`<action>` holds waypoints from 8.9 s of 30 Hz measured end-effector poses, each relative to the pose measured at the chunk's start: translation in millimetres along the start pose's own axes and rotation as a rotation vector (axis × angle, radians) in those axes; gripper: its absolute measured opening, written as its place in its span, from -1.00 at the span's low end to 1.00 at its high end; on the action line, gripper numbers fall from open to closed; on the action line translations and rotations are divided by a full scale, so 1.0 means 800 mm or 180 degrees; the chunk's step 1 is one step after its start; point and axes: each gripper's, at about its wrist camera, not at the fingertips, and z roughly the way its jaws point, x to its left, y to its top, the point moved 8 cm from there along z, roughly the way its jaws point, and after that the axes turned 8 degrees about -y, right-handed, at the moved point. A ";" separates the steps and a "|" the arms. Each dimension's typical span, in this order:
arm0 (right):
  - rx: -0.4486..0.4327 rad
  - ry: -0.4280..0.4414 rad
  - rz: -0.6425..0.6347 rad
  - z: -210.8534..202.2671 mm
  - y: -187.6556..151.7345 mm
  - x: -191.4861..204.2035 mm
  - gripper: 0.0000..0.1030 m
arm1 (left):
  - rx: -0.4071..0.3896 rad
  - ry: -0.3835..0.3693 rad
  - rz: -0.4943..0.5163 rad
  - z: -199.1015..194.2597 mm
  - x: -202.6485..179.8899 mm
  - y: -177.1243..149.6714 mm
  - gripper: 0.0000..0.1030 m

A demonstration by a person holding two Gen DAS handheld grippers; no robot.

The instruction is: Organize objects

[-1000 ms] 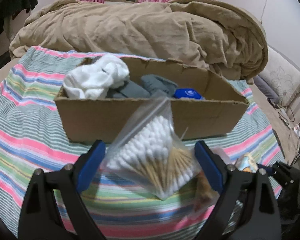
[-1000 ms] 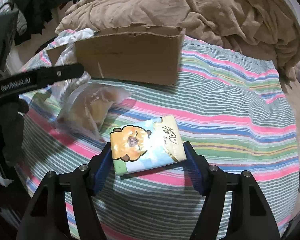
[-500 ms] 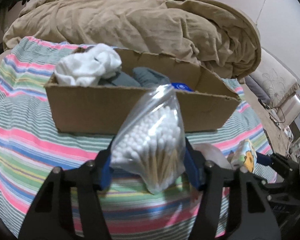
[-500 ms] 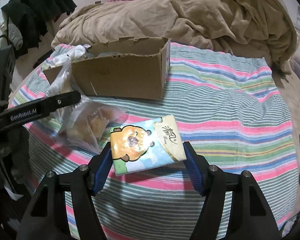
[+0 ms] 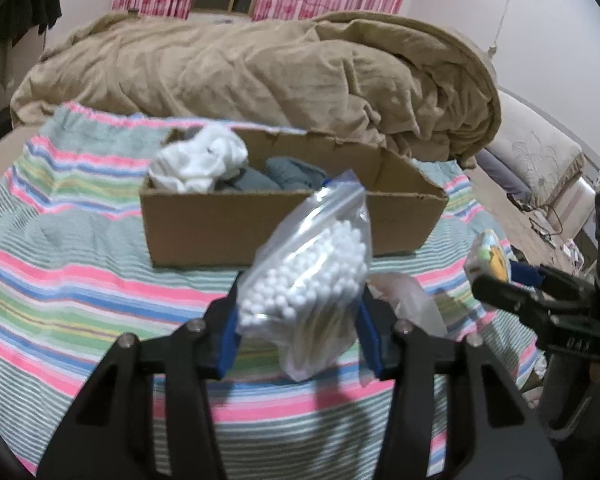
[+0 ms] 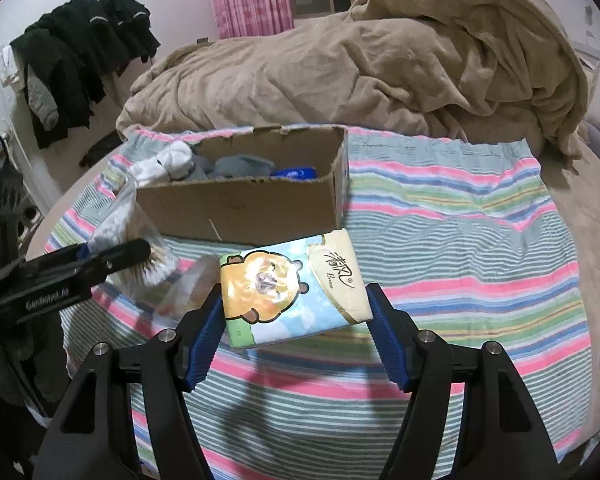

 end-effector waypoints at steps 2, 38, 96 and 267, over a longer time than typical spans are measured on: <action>-0.0041 0.0020 0.0011 -0.004 0.005 0.003 0.38 | -0.0073 0.0041 0.0093 -0.010 -0.003 0.004 -0.03; -0.0507 -0.0153 0.0416 0.035 0.146 -0.003 0.38 | -0.0170 -0.0012 0.0278 0.026 -0.016 0.125 -0.03; -0.0324 0.0029 0.0229 -0.015 0.070 0.023 0.45 | -0.0041 0.0062 0.0144 -0.035 0.009 0.049 0.67; -0.0095 -0.0124 -0.0152 0.006 0.007 0.056 0.41 | 0.0022 0.0460 0.0172 -0.050 0.039 -0.009 0.68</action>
